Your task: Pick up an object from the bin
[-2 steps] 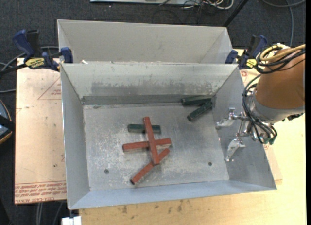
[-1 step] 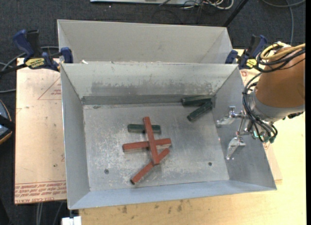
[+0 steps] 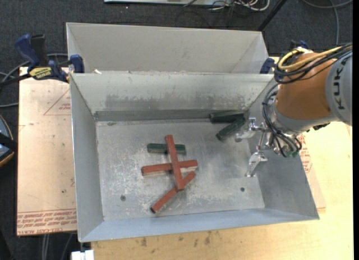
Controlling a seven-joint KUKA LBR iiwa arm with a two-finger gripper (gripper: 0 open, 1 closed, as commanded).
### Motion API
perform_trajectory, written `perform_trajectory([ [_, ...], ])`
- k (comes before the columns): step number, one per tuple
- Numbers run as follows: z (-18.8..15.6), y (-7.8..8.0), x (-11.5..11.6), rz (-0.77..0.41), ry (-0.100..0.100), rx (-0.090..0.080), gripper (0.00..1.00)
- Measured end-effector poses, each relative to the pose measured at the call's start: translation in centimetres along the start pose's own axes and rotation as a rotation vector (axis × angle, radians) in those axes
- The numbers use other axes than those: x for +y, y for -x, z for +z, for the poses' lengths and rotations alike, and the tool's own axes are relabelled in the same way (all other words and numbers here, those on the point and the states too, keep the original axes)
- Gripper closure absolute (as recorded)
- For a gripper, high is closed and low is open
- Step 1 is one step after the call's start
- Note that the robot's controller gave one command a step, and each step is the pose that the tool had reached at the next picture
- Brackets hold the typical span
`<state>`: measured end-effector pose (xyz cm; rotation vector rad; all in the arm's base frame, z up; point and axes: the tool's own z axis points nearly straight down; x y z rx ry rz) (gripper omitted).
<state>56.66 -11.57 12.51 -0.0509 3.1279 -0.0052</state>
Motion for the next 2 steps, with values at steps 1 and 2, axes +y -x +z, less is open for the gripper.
perform_trajectory([
  [1,3.9,1.2,0.5,-0.001,0.008,0.014,0.00],
  [2,2.1,2.7,4.0,-0.016,0.002,0.011,0.00],
])
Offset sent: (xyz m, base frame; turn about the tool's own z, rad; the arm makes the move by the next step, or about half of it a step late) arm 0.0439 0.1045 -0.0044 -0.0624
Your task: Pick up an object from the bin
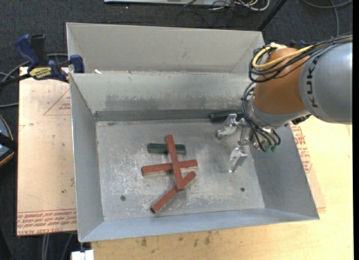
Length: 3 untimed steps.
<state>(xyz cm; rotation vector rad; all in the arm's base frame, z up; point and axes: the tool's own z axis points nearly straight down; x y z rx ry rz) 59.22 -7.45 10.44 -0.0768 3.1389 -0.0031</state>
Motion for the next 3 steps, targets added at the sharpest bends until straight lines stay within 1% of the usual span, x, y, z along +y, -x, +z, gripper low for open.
perform_trajectory([
  [1,1.8,0.4,3.3,-0.023,0.005,-0.004,0.00],
  [2,1.8,-0.2,6.7,-0.022,0.003,0.001,0.00],
  [3,1.7,0.4,9.5,-0.155,0.003,-0.001,0.00],
])
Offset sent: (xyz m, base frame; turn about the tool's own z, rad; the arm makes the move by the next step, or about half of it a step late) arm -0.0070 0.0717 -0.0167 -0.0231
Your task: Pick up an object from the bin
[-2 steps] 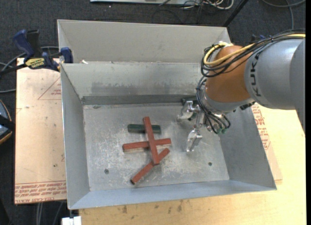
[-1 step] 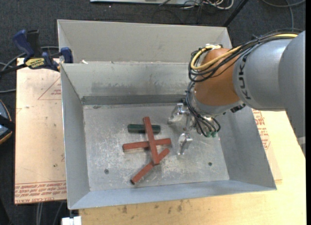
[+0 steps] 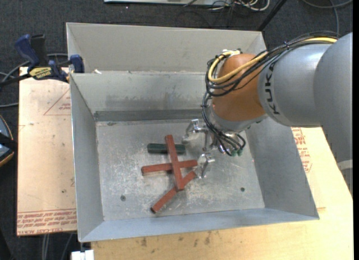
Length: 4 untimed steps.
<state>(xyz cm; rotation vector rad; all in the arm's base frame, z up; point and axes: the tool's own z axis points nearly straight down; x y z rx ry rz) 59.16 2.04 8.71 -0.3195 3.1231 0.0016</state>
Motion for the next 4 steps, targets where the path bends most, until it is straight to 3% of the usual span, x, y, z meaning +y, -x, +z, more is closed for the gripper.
perform_trajectory([
  [1,0.1,0.2,0.9,-0.120,0.000,-0.002,0.00],
  [2,-2.7,-3.5,4.5,-0.161,0.001,0.001,1.00],
  [3,-2.7,-3.5,4.5,-0.161,0.000,0.001,0.00],
  [4,-2.7,-3.5,4.5,-0.161,0.000,0.001,0.00],
])
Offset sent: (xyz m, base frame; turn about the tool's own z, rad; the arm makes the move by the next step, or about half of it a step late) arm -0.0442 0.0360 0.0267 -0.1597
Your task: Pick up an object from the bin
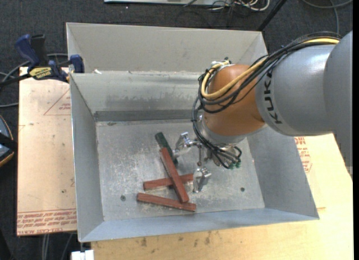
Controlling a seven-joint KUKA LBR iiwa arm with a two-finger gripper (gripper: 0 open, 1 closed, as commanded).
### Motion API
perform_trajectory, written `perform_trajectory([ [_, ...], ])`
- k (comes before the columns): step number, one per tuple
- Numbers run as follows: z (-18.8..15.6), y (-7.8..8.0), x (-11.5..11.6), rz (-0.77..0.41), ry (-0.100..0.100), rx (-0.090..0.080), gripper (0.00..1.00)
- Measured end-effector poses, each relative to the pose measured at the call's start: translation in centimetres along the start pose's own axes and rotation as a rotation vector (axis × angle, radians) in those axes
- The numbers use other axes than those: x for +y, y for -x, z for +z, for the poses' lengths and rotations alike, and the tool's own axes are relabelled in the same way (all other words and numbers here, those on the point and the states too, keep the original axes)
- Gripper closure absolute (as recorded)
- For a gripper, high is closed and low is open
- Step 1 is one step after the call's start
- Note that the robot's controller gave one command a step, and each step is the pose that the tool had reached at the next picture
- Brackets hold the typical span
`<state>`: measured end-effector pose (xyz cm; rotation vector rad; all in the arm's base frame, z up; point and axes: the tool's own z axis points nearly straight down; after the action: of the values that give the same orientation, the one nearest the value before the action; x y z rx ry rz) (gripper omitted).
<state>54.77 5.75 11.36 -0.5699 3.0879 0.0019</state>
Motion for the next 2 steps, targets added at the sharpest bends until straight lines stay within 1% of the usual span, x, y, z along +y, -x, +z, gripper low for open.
perform_trajectory([
  [1,3.65,-3.28,1.62,-0.215,-0.004,-0.010,1.00],
  [2,3.65,-3.28,1.63,-0.216,-0.004,-0.010,1.00],
])
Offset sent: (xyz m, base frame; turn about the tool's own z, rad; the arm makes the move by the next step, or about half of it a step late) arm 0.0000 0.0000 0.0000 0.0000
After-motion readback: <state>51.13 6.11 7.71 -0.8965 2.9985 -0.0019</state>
